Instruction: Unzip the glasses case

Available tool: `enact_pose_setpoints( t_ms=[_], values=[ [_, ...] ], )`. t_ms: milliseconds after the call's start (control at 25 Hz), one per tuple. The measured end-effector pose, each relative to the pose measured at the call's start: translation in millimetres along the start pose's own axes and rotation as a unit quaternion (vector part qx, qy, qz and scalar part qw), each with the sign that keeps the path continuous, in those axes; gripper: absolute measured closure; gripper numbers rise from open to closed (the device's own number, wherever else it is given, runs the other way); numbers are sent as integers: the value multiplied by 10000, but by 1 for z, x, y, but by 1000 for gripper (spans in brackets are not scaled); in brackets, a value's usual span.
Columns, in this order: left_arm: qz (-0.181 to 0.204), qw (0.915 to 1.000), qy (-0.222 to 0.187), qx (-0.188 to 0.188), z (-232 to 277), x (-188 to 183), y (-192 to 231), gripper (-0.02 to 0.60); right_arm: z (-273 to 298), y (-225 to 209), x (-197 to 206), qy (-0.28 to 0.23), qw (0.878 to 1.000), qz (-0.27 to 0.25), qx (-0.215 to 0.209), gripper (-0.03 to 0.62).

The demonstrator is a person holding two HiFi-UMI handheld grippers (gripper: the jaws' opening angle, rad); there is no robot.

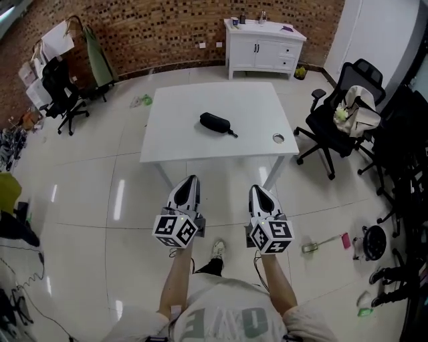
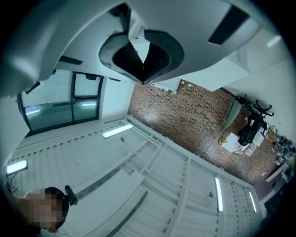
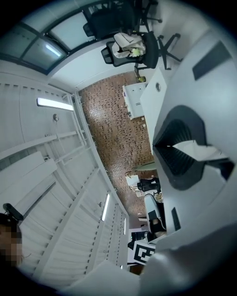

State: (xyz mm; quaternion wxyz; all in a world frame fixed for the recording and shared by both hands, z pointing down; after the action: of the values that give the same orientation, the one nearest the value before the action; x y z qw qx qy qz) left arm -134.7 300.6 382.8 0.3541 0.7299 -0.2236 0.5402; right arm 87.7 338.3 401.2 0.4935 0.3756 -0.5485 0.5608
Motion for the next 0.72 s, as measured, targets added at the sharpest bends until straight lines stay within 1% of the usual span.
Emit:
enact_pose_setpoints(
  t_ms=[200, 320, 400, 480, 560, 640, 720],
  values=[
    [38, 10000, -68, 22, -116, 26, -124, 581, -162, -7, 33, 26, 10000, -38, -66, 592],
    [7, 9999, -15, -126, -186, 39, -189, 581, -252, -9, 44, 46, 10000, 14, -71, 592],
    [-61, 9997, -40, -248, -226, 39, -226, 581, -306, -7, 45, 54, 9999, 32, -100, 592],
    [-32, 9997, 1, -258, -260, 35, -260, 581, -354, -4, 44, 55, 9999, 37, -115, 592],
    [64, 9997, 45, -247, -287, 27, -284, 581, -391, 1, 43, 33, 9999, 127, -111, 592],
    [109, 9996, -10, -264, -306, 20, -303, 581, -417, 4, 43, 25, 9995, 265, -151, 592],
    [177, 9995, -27, -243, -319, 18, -321, 581, -438, 7, 44, 17, 9995, 240, -209, 592]
  ],
)
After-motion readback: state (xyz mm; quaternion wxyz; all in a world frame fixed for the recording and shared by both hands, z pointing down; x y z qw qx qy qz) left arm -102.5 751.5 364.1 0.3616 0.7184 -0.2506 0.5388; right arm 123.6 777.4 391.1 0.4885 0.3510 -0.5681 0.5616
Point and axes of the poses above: the fingertips, and each gripper's own axes: z forward along the fingers, y to its left, x out of its underside, the point moved 6 cm from there along -z, backward along the fingers, and after that the axes turned 10 degrees about x, right-handed, at the moved point
